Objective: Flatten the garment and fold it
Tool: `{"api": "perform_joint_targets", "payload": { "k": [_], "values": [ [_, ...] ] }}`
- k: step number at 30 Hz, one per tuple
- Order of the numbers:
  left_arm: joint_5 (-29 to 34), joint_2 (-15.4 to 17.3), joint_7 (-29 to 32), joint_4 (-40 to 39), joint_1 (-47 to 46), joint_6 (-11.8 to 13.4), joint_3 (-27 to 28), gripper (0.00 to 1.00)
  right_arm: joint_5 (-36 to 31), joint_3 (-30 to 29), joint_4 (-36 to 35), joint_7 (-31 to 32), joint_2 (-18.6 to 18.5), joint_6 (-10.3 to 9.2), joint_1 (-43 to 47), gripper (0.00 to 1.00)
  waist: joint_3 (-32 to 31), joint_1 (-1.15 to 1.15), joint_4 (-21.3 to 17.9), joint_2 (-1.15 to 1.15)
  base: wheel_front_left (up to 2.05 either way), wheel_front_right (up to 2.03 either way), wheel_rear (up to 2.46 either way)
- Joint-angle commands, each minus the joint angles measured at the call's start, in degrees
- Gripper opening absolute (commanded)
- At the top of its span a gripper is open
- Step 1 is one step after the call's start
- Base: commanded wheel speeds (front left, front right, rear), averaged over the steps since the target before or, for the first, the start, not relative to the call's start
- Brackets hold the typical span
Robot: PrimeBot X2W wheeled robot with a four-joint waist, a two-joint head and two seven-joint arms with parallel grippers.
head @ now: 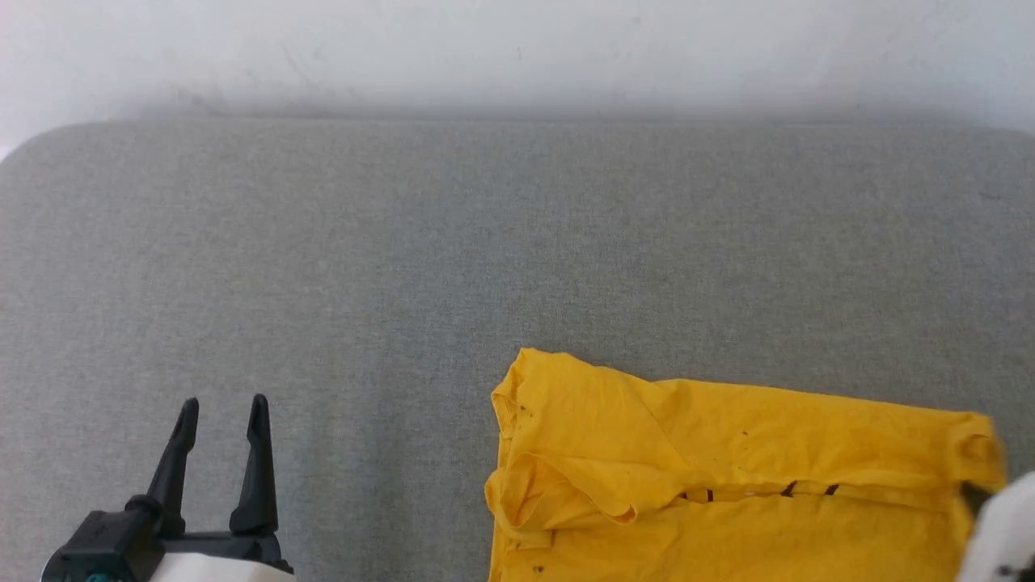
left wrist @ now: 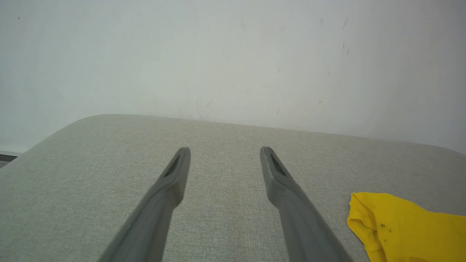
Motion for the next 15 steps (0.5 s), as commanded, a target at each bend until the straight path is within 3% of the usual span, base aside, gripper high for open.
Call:
{"api": "perform_joint_targets", "payload": {
  "k": [1,7,15],
  "values": [
    [0.4,-0.4,-0.3,0.2,0.8,-0.3,0.1,1.0,2.5,3.5,-1.8,1.2,0.7,-0.04,1.2,0.0,-1.8,0.0,0.5,0.0,0.0,0.0,0.0],
    [0.3,-0.8,-0.3,0.1,1.7,-0.3,0.5,1.0,10.5,16.8,-7.8,4.5,3.0,-0.04,1.8,0.0,-3.1,0.0,1.3,0.0,0.0,0.0,0.0],
    [-0.3,-1.2,-0.3,0.2,2.0,-0.5,0.4,1.0,12.8,32.9,-8.7,4.8,3.8,-0.04,-5.3,0.0,-3.0,0.0,3.2,0.0,0.0,0.0,0.0]
  ]
}}
